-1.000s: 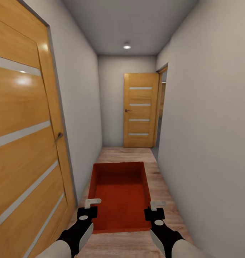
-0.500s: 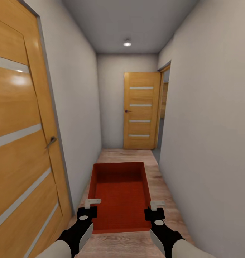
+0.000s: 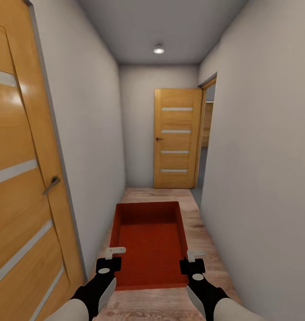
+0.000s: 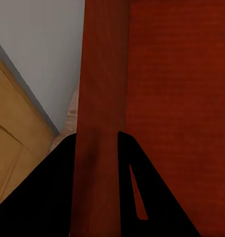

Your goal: Move the two storage containers from the living room to the garage. In the garage, place one container on the floor and stack the other container on top of it (either order is fine).

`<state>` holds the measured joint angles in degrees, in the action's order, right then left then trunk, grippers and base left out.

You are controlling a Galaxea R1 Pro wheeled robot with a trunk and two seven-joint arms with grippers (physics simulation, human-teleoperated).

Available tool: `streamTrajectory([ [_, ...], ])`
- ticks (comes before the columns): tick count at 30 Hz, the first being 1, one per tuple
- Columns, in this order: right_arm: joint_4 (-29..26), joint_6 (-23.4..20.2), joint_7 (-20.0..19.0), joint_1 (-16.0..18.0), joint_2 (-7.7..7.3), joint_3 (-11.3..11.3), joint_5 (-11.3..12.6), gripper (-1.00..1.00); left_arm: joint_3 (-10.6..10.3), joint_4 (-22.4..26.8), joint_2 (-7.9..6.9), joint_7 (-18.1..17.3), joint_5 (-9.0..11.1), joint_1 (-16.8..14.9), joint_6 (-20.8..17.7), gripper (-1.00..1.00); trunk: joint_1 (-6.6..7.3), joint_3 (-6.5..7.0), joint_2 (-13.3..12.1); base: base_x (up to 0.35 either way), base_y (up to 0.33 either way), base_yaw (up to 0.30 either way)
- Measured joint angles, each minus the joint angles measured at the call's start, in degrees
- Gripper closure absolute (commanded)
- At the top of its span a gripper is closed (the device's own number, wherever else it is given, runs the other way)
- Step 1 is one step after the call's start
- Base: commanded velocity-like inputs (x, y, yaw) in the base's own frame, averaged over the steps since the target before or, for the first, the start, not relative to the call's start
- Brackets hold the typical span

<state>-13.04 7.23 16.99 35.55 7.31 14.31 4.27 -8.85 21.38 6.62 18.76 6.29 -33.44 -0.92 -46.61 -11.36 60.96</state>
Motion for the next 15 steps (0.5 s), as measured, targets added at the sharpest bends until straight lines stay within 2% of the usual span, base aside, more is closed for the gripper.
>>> streamTrajectory([
  [7,0.0,0.0,0.0,0.0,0.00,0.0,0.0,1.00,0.0,0.0,0.01,0.0,-0.1,0.0,0.0,1.00,0.00,0.00,0.0,0.323,0.000,-0.006],
  [12,0.0,0.0,0.1,0.0,0.05,0.1,0.0,1.00,0.0,0.0,-0.04,0.0,-0.1,0.0,0.0,1.00,0.00,0.00,0.0,0.323,0.000,-0.139],
  [15,0.0,0.0,0.0,0.0,0.01,0.0,0.0,1.00,0.0,0.0,0.00,0.0,-0.1,0.0,0.0,1.00,0.00,0.00,0.0,0.323,0.000,-0.039],
])
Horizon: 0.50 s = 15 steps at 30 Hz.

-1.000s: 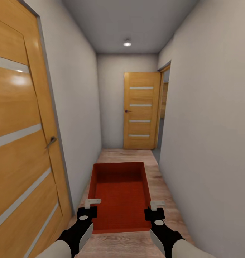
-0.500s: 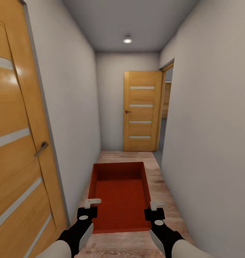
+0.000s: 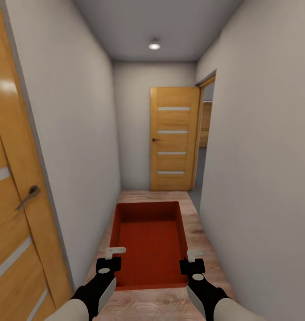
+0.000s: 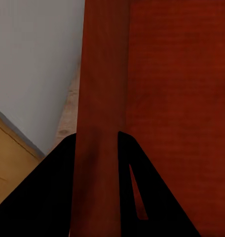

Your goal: Move the two storage containers from the living room to the garage. In the garage, place one container on the floor and stack the other container on top of it (either order is fine).

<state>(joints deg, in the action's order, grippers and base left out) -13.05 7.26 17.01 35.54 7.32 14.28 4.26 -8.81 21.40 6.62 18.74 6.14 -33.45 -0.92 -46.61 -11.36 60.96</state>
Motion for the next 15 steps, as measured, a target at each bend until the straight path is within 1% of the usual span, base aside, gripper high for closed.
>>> streamTrajectory([
  [15,0.0,0.0,-0.1,0.0,-0.01,-0.1,0.0,1.00,0.0,0.1,0.01,0.0,0.0,0.0,-0.1,1.00,0.00,0.00,0.0,0.323,0.000,-0.004],
])
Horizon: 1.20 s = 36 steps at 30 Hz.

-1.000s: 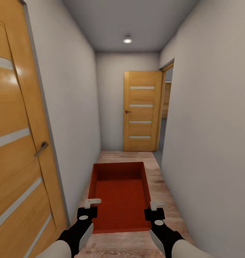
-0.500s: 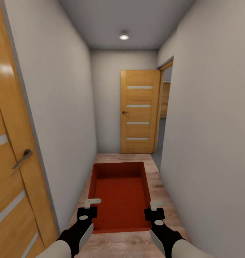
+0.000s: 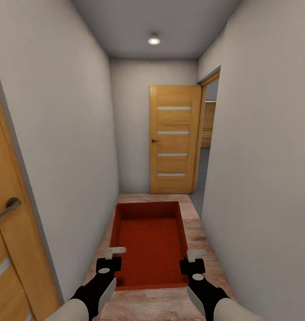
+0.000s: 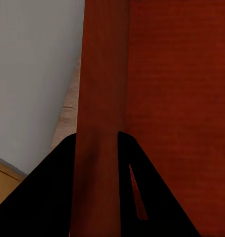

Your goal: Move the two storage containers from the living room to the garage. In the garage, place one container on the floor and stack the other container on top of it (either order is fine).

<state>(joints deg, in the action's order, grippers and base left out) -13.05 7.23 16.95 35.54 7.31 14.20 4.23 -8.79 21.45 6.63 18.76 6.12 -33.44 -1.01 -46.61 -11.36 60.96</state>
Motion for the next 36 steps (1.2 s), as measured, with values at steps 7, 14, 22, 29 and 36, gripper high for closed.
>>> streamTrajectory([
  [7,0.0,0.1,0.0,0.0,0.00,0.0,0.0,1.00,0.0,0.0,0.00,0.0,0.0,0.0,0.1,1.00,0.00,0.00,0.0,0.323,0.000,0.000],
  [14,0.0,0.1,0.0,0.0,0.00,0.0,0.0,1.00,0.0,0.0,0.00,0.0,0.0,0.0,0.1,1.00,0.00,0.00,0.0,0.323,0.000,0.000],
  [22,0.0,0.1,0.0,0.0,0.00,0.1,0.0,1.00,0.0,0.0,0.00,0.0,0.0,0.0,0.1,1.00,0.00,0.00,0.0,0.323,0.000,0.000],
  [29,0.0,0.1,0.0,0.0,0.00,0.0,0.0,1.00,0.0,0.0,0.00,0.0,0.0,0.0,0.1,1.00,0.00,0.00,0.0,0.323,0.000,0.000],
  [36,0.0,0.1,0.0,0.0,0.00,0.0,0.0,1.00,0.0,0.0,0.00,0.0,0.0,0.0,0.1,1.00,0.00,0.00,0.0,0.323,0.000,0.000],
])
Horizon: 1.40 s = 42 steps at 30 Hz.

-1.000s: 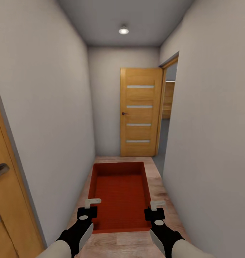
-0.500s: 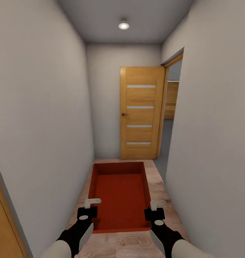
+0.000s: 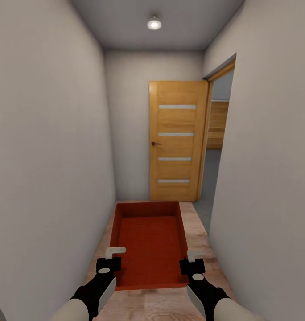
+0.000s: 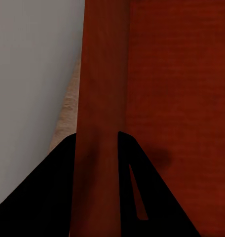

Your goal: Move the two storage containers from the living room to the garage. In the garage, place one container on the floor and stack the other container on top of it (either order is fine).

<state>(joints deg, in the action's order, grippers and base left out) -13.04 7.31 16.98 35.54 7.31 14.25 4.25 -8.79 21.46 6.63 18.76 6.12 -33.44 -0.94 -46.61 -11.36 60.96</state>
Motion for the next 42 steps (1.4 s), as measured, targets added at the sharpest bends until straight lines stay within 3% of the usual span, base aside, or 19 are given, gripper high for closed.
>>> streamTrajectory([
  [42,0.0,0.0,0.0,0.0,0.00,0.0,0.0,1.00,0.0,0.0,-0.01,0.0,0.0,0.0,0.0,1.00,0.00,0.00,0.0,0.323,0.000,0.000],
])
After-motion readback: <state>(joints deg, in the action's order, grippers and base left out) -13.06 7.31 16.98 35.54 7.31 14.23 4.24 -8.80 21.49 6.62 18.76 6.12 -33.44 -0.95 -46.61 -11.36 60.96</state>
